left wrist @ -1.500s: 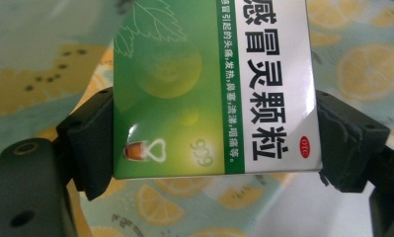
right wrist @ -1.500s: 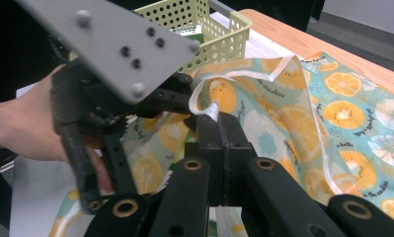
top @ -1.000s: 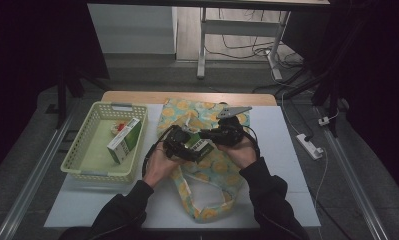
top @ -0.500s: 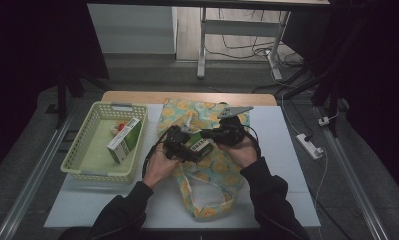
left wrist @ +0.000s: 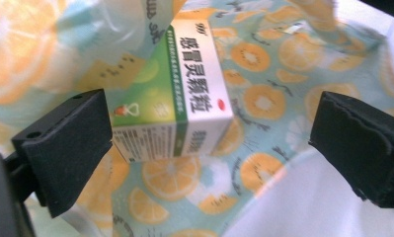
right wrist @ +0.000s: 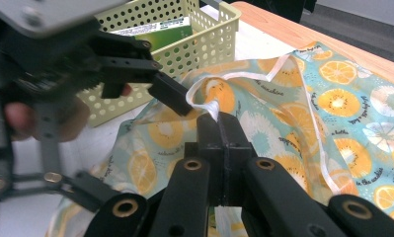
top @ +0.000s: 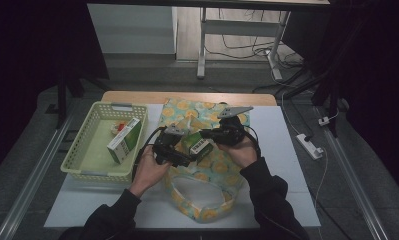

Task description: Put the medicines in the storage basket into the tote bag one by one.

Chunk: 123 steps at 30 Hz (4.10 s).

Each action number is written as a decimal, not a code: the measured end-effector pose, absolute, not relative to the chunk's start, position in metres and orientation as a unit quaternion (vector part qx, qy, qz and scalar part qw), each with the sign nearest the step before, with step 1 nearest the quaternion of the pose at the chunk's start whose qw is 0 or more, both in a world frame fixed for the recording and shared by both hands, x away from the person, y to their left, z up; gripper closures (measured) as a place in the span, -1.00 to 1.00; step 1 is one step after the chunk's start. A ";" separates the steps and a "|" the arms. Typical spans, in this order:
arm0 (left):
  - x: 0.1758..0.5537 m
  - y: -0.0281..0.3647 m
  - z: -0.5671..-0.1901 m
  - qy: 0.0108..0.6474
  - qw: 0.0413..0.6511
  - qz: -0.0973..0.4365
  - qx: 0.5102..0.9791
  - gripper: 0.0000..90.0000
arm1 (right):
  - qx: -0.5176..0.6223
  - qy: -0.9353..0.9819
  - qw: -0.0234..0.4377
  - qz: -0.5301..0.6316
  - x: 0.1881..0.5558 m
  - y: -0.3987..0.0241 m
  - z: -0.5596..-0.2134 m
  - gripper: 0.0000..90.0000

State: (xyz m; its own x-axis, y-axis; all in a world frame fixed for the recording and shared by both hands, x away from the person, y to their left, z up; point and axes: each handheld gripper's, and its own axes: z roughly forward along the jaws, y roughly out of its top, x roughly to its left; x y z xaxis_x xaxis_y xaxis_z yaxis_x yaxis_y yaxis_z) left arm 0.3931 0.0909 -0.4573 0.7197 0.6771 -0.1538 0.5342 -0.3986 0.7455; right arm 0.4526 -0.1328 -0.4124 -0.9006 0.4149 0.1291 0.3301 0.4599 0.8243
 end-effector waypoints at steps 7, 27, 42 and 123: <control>0.383 0.111 -0.457 0.363 0.442 0.062 0.818 -1.00 | 0.218 0.854 0.041 0.470 0.453 -0.132 -0.413 1.00; 0.362 0.163 -0.454 0.383 0.439 0.075 0.809 -1.00 | 0.218 0.853 0.041 0.472 0.452 -0.134 -0.413 1.00; 0.356 0.201 -0.443 0.406 0.434 0.106 0.797 -1.00 | 0.217 0.854 0.041 0.471 0.452 -0.135 -0.413 1.00; 0.340 0.292 -0.440 0.523 0.331 0.160 0.769 0.38 | 0.220 0.854 0.045 0.470 0.453 -0.136 -0.413 1.00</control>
